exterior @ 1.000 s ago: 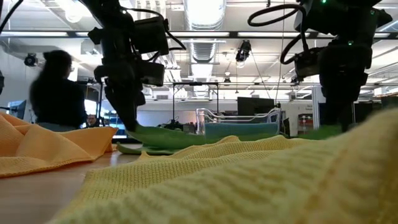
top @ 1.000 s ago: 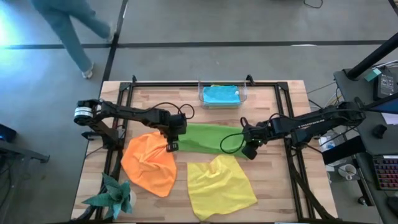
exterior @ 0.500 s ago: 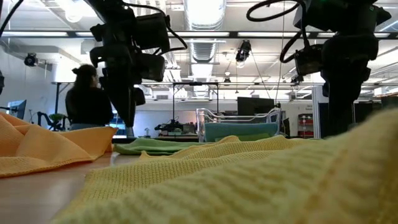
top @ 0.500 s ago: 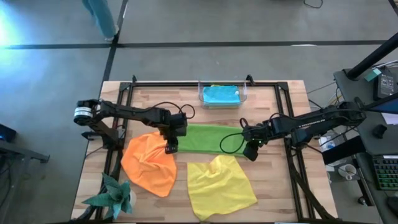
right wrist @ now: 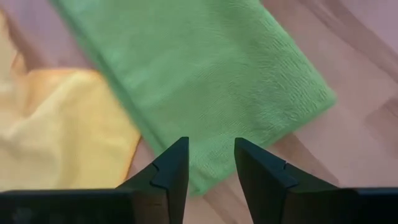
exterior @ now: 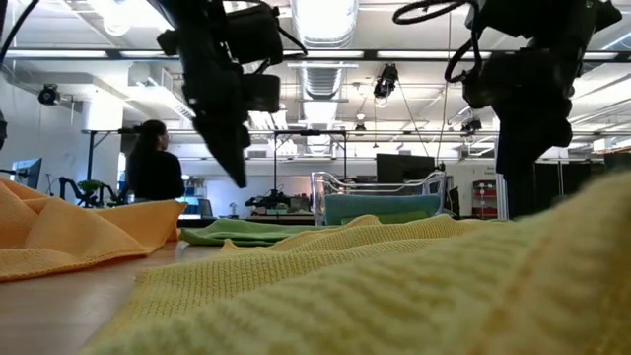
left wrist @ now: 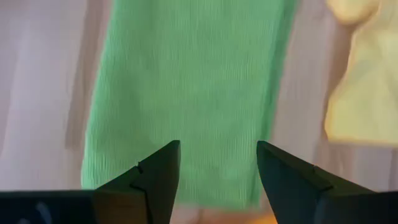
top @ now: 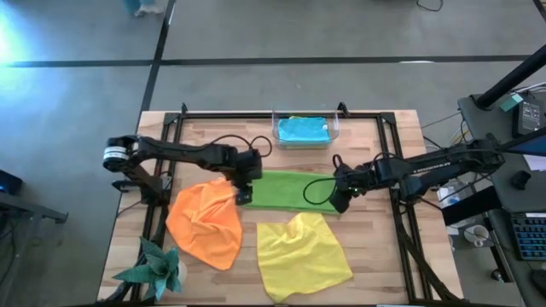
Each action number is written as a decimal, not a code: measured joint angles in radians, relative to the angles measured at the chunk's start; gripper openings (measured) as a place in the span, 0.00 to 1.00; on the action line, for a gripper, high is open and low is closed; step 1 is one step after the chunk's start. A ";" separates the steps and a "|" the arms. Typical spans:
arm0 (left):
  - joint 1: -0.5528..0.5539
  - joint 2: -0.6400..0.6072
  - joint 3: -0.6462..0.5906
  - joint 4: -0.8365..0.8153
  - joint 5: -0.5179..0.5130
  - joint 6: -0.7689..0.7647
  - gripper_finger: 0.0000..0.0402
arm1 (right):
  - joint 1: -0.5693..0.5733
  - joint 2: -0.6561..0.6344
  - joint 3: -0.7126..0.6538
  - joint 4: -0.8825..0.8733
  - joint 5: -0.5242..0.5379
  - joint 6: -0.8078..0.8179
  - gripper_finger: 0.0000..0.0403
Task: Fold microfiber towels
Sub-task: Fold the green microfiber cloth
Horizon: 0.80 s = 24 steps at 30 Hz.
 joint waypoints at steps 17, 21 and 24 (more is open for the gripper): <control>0.021 0.065 -0.078 0.287 -0.021 0.032 0.49 | -0.025 0.028 -0.030 0.055 -0.031 0.331 0.31; 0.022 0.102 -0.078 0.330 -0.020 0.032 0.49 | -0.021 0.055 -0.033 0.060 -0.031 0.385 0.31; 0.023 0.143 -0.079 0.323 -0.020 0.031 0.49 | -0.021 0.080 -0.032 0.093 -0.034 0.400 0.31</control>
